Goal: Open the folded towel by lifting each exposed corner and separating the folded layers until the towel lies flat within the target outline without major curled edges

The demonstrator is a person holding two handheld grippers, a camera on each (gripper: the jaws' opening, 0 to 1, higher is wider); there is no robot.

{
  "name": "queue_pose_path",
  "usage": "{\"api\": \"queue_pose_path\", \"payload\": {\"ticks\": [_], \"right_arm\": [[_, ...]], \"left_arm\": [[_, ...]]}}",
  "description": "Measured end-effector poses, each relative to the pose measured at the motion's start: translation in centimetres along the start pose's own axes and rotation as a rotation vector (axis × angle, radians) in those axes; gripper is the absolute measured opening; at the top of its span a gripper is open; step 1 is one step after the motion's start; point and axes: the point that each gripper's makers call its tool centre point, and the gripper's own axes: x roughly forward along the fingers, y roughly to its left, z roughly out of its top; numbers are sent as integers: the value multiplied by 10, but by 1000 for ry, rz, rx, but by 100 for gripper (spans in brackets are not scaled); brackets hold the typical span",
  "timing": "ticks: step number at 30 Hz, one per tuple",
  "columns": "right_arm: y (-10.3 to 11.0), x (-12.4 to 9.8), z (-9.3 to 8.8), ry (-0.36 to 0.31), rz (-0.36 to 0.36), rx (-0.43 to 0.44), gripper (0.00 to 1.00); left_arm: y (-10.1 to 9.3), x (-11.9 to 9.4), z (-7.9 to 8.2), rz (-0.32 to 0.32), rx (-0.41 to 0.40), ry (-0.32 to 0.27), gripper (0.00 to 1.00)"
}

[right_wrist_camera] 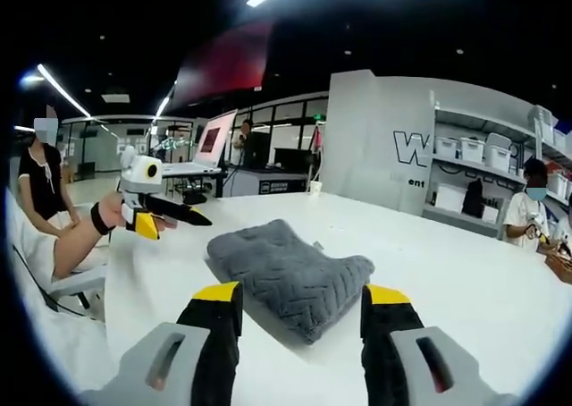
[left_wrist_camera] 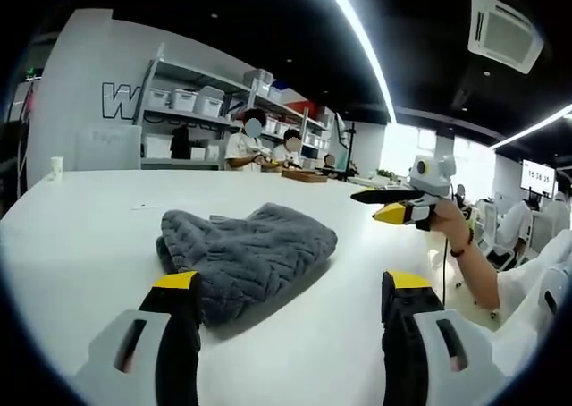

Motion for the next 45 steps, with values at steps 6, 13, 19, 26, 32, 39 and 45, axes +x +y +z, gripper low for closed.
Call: {"api": "queue_pose_path", "payload": {"ticks": [6, 13, 19, 26, 32, 39, 45], "right_arm": [[0, 3, -1, 8, 3, -1, 51], [-4, 8, -5, 19, 0, 8, 51], [-10, 13, -5, 23, 1, 16, 49], [-12, 20, -3, 27, 8, 14, 49], [-14, 23, -2, 25, 6, 22, 48], [-19, 28, -4, 36, -1, 32, 48], [-18, 25, -4, 39, -10, 43, 47]], "left_arm": [[1, 2, 6, 4, -2, -14, 80], [9, 4, 9, 13, -3, -11, 80], [10, 6, 8, 22, 42, 9, 81], [15, 8, 9, 28, 30, 3, 80], [20, 11, 11, 26, 22, 6, 80], [26, 15, 15, 29, 32, -4, 80], [28, 16, 16, 25, 19, -11, 80]]}}
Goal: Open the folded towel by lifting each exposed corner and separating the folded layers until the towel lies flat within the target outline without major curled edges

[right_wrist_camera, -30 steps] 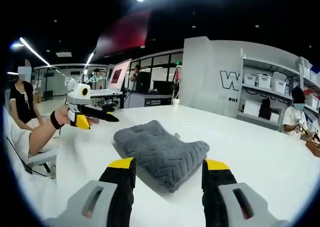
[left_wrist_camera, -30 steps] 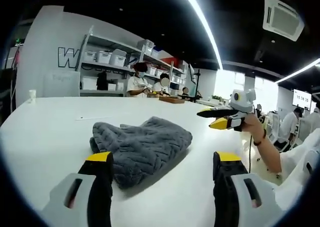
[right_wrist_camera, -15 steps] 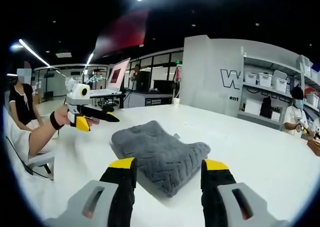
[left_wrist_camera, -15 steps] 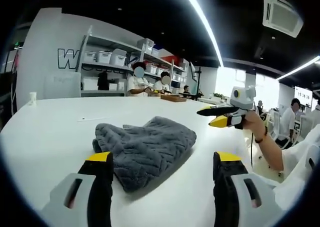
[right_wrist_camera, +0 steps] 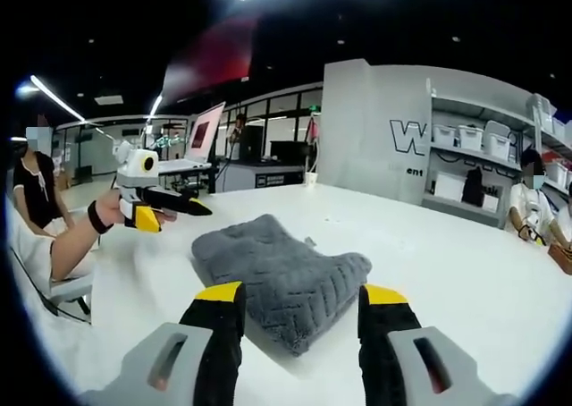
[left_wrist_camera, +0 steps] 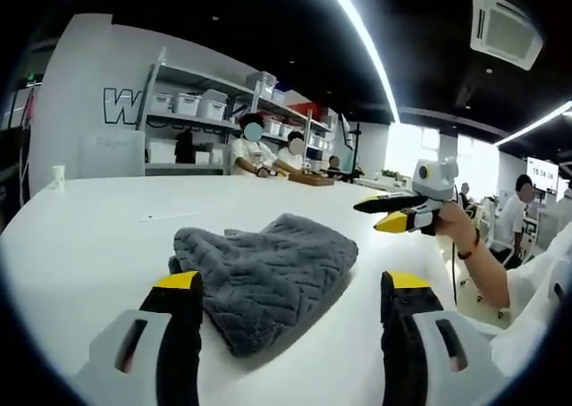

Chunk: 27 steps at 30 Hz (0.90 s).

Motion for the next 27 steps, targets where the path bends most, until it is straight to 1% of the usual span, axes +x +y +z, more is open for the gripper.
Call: {"api": "queue_pose_path", "payload": {"ticks": [2, 6, 9, 11, 12, 17, 19, 21, 23, 27], "right_arm": [[1, 0, -1, 3, 2, -3, 47], [-6, 4, 2, 4, -2, 8, 47], [-3, 5, 4, 0, -2, 8, 47], [-2, 6, 5, 0, -3, 11, 47], [-2, 6, 5, 0, -5, 12, 47], [0, 7, 1, 12, -2, 13, 46], [2, 5, 0, 8, 0, 15, 46], [1, 5, -1, 5, -4, 22, 46], [-3, 5, 0, 3, -10, 27, 46], [-6, 6, 1, 4, -11, 29, 46]], "left_arm": [[1, -1, -1, 3, -1, 3, 80], [4, -1, -2, 5, -1, 8, 79], [8, -2, 0, 9, -8, 2, 79], [6, -2, 0, 11, -6, -2, 79], [7, -1, 1, 11, -7, -2, 79], [8, 0, 3, 10, -15, -9, 79], [4, 1, 0, 15, -11, -5, 79], [3, 2, -1, 10, -9, -2, 79], [9, 3, -2, 22, -16, 4, 79], [10, 4, -4, 20, -19, 7, 79]]}}
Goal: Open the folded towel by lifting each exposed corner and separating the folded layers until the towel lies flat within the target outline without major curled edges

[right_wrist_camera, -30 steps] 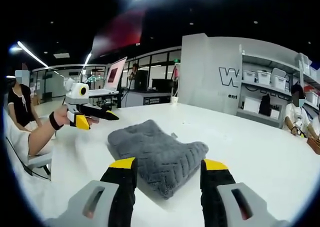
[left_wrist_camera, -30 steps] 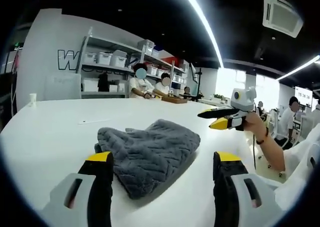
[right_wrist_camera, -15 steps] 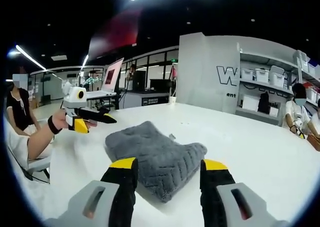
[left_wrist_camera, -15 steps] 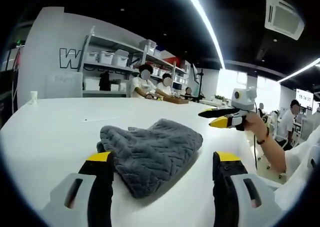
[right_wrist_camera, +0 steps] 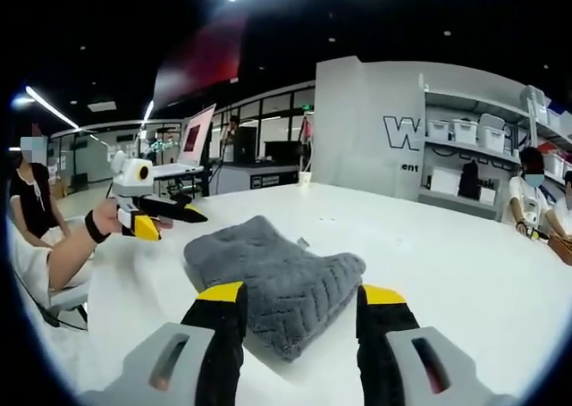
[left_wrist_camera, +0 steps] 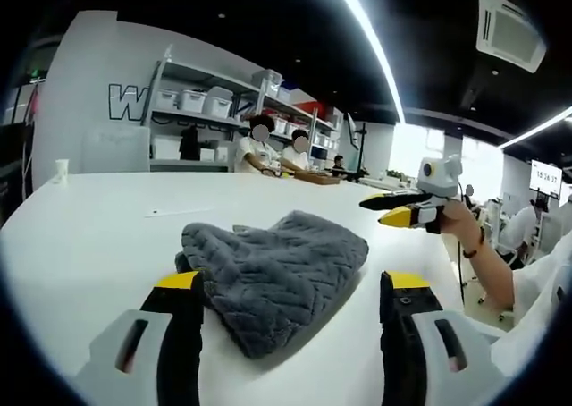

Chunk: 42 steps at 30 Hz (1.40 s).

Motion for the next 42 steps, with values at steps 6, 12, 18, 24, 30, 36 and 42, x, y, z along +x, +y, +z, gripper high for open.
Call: {"api": "queue_pose_path", "payload": {"ticks": [6, 12, 18, 24, 30, 36, 42], "right_arm": [[0, 4, 2, -2, 5, -3, 45], [-2, 10, 3, 2, -3, 6, 45], [-6, 14, 4, 0, -7, 21, 46], [-9, 16, 3, 1, -8, 33, 45], [-11, 19, 4, 3, -12, 45, 44], [-12, 24, 3, 12, -5, 44, 44], [-11, 29, 4, 17, -1, 52, 43]], "left_arm": [[-7, 1, -4, 6, -6, 1, 79], [-9, 2, -5, 7, 2, 5, 77], [-9, 3, -7, 11, -2, 13, 77], [-11, 6, -8, 10, -9, 13, 77], [-2, 10, -5, 15, -27, 22, 75], [1, 15, -5, 20, -43, 21, 74], [1, 19, -4, 16, -39, 12, 73]]}}
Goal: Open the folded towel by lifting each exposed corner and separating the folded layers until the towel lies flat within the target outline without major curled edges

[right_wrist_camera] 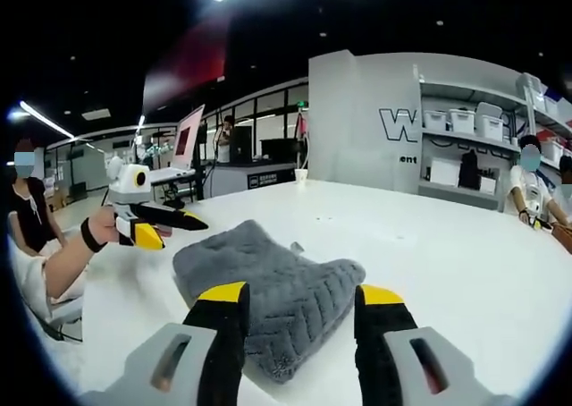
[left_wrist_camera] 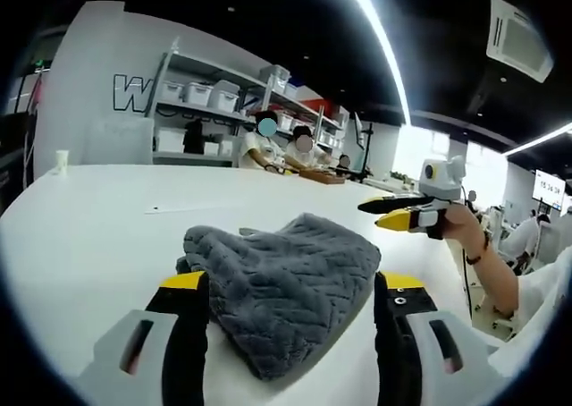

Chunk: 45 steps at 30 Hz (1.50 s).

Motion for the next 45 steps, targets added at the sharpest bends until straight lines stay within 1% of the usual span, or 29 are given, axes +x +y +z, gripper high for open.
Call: {"api": "queue_pose_path", "payload": {"ticks": [3, 4, 10, 12, 14, 18, 21, 24, 26, 29, 35, 38, 39, 43, 45], "right_arm": [[-1, 1, 1, 1, -5, -2, 43], [-2, 1, 1, 0, -6, -1, 42], [-3, 4, 1, 1, -10, -3, 43], [-4, 5, 1, -5, -7, 5, 43], [-5, 5, 1, -11, -15, 5, 42], [-5, 6, 1, -17, -14, 8, 42], [-6, 8, -1, -9, -17, 16, 41], [-8, 10, -3, -7, -20, 18, 40], [-8, 10, -6, -3, -22, 28, 40], [-8, 12, -7, 3, -22, 28, 40], [-9, 16, -9, 11, -25, 28, 41], [-9, 17, -9, 11, -26, 31, 40], [-10, 17, -9, 11, -27, 32, 40], [-10, 19, -8, 12, -29, 36, 40], [-10, 19, -8, 13, -31, 31, 40]], "left_arm": [[2, 2, 0, 4, 9, 2, 73], [3, 3, 2, 3, 7, -13, 73], [7, 5, 7, 5, -9, -35, 73], [9, 7, 8, 16, -10, -41, 73], [11, 8, 8, 20, 1, -35, 73], [15, 10, 9, 21, -8, -40, 73], [18, 13, 8, 26, -4, -35, 72], [22, 13, 7, 32, -12, -30, 68], [26, 15, 5, 43, -10, -22, 68], [27, 15, 5, 43, -20, -26, 68], [36, 19, 7, 56, -39, -32, 68], [47, 19, 13, 64, -47, -32, 67], [48, 20, 14, 65, -43, -33, 67], [52, 22, 10, 77, -39, -8, 67], [54, 22, 10, 81, -42, -9, 67]]}}
